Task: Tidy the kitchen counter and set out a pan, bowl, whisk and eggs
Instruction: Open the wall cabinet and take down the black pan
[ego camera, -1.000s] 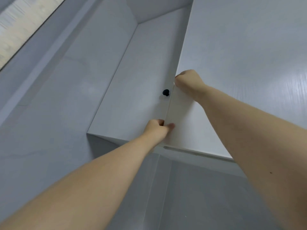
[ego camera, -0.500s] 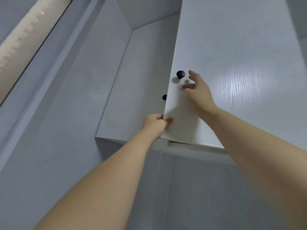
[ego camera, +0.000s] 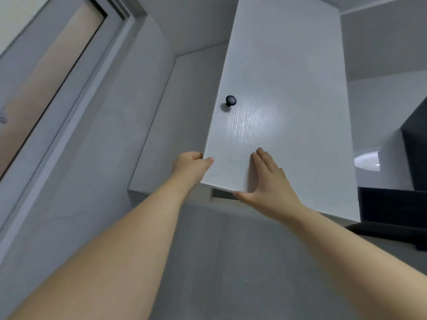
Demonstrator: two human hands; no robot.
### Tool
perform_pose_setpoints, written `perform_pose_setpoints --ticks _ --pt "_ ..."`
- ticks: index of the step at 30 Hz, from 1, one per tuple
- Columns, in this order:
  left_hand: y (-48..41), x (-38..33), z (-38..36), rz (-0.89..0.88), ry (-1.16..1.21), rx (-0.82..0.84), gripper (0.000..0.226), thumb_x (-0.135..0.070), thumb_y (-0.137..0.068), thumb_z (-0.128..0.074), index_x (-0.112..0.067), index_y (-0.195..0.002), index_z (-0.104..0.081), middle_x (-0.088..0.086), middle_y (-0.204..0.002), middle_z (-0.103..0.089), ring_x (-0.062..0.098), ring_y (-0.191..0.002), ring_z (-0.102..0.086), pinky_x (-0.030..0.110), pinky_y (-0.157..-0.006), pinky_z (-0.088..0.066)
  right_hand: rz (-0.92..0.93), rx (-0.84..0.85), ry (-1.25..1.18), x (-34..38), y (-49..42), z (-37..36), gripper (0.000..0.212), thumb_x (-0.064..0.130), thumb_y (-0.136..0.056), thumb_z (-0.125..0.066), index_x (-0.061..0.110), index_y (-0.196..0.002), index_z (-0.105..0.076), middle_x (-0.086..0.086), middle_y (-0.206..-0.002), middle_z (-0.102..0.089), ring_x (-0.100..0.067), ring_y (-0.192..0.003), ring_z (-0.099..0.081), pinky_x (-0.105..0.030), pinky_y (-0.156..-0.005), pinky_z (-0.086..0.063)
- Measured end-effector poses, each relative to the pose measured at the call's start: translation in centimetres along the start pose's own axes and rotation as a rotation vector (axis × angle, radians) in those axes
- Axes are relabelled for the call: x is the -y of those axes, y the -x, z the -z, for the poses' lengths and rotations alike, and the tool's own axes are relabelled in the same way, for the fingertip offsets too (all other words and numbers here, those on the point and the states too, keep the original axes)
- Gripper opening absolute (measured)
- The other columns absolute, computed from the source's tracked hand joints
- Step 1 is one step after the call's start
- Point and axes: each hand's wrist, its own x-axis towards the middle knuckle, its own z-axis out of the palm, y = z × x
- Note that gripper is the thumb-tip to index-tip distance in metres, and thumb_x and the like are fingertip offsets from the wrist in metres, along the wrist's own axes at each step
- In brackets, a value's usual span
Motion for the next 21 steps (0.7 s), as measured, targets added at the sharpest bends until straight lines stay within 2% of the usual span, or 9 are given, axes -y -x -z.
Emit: perform_pose_setpoints --ticks 1,3,6,9,11,13,15,19,21 --pt "0.6 -0.7 0.2 -0.009 -0.004 -0.001 0.02 -0.023 -0.088 -0.062 -0.004 -0.092 -0.069 0.009 -0.085 -0.067 0.024 -0.075 -0.06 0.028 -0.069 -0.048 -0.018 0.021 0.002 0.3 0.4 0.5 0.106 0.054 -0.077 -0.064 0.018 -0.152 0.001 0.009 -0.159 0.011 -0.007 -0.146 0.011 -0.041 -0.12 -0.005" --pt "2.3 -2.5 0.5 -0.039 -0.006 0.01 0.023 -0.022 -0.087 -0.062 0.001 -0.089 -0.066 0.009 -0.075 -0.058 0.021 -0.061 -0.047 0.024 -0.056 -0.036 -0.055 0.038 0.048 0.8 1.4 2.1 0.11 0.052 -0.076 -0.067 0.018 -0.152 0.005 0.007 -0.159 0.014 -0.011 -0.146 0.012 -0.042 -0.12 -0.01" --pt "4.5 -5.2 0.9 -0.117 -0.025 0.036 0.013 -0.018 -0.082 -0.064 -0.007 -0.078 -0.06 0.009 -0.068 -0.045 0.018 -0.059 -0.036 0.026 -0.057 -0.029 -0.142 0.026 0.089 2.0 2.6 3.9 0.108 0.043 -0.079 -0.069 0.015 -0.151 0.006 0.001 -0.16 0.01 -0.019 -0.147 0.005 -0.039 -0.118 -0.019" --pt "6.7 -7.8 1.0 -0.184 -0.026 0.071 0.022 -0.013 -0.079 -0.067 -0.009 -0.063 -0.051 0.005 -0.054 -0.042 0.019 -0.054 -0.037 0.027 -0.058 -0.033 -0.191 -0.064 0.175 3.3 3.7 6.0 0.096 0.037 -0.082 -0.066 0.01 -0.15 -0.003 -0.007 -0.159 -0.006 -0.026 -0.142 -0.018 -0.038 -0.102 -0.038" --pt "8.1 -9.4 0.9 -0.2 -0.017 0.099 0.025 -0.01 -0.078 -0.068 -0.011 -0.06 -0.051 0.0 -0.049 -0.042 0.019 -0.052 -0.04 0.028 -0.058 -0.036 -0.214 -0.081 0.273 4.0 4.4 7.5 0.093 0.035 -0.082 -0.065 0.005 -0.149 -0.007 -0.012 -0.155 -0.017 -0.029 -0.13 -0.037 -0.037 -0.087 -0.044" --pt "9.3 -10.7 0.5 -0.207 -0.019 0.12 0.021 -0.009 -0.077 -0.069 -0.011 -0.062 -0.055 -0.001 -0.052 -0.046 0.02 -0.056 -0.044 0.029 -0.06 -0.04 -0.231 -0.062 0.346 4.4 5.0 8.5 0.09 0.031 -0.085 -0.062 0.002 -0.149 -0.006 -0.017 -0.151 -0.023 -0.031 -0.118 -0.049 -0.035 -0.077 -0.044" --pt "10.5 -12.3 0.0 -0.216 -0.017 0.136 0.022 -0.008 -0.076 -0.071 -0.015 -0.061 -0.057 -0.005 -0.052 -0.048 0.017 -0.056 -0.048 0.028 -0.059 -0.044 -0.252 -0.079 0.377 4.5 5.6 9.5 0.082 0.024 -0.09 -0.056 -0.001 -0.149 -0.005 -0.02 -0.148 -0.029 -0.032 -0.109 -0.055 -0.034 -0.073 -0.044" --pt "12.7 -15.0 -0.6 -0.216 0.003 0.256 0.011 -0.017 -0.077 -0.075 -0.014 -0.073 -0.065 -0.003 -0.066 -0.063 0.017 -0.067 -0.063 0.031 -0.063 -0.056 -0.29 -0.106 0.271 3.6 7.0 11.3 0.074 0.014 -0.091 -0.048 0.0 -0.149 -0.004 -0.02 -0.147 -0.031 -0.037 -0.106 -0.055 -0.033 -0.07 -0.036" --pt "13.6 -15.8 -0.5 -0.174 0.095 0.353 0.01 -0.016 -0.082 -0.072 -0.008 -0.079 -0.066 0.003 -0.072 -0.068 0.014 -0.065 -0.066 0.026 -0.061 -0.057 -0.282 -0.127 0.217 3.0 7.9 12.5 0.073 0.014 -0.091 -0.047 0.002 -0.15 -0.004 -0.017 -0.145 -0.035 -0.037 -0.105 -0.055 -0.032 -0.069 -0.035"
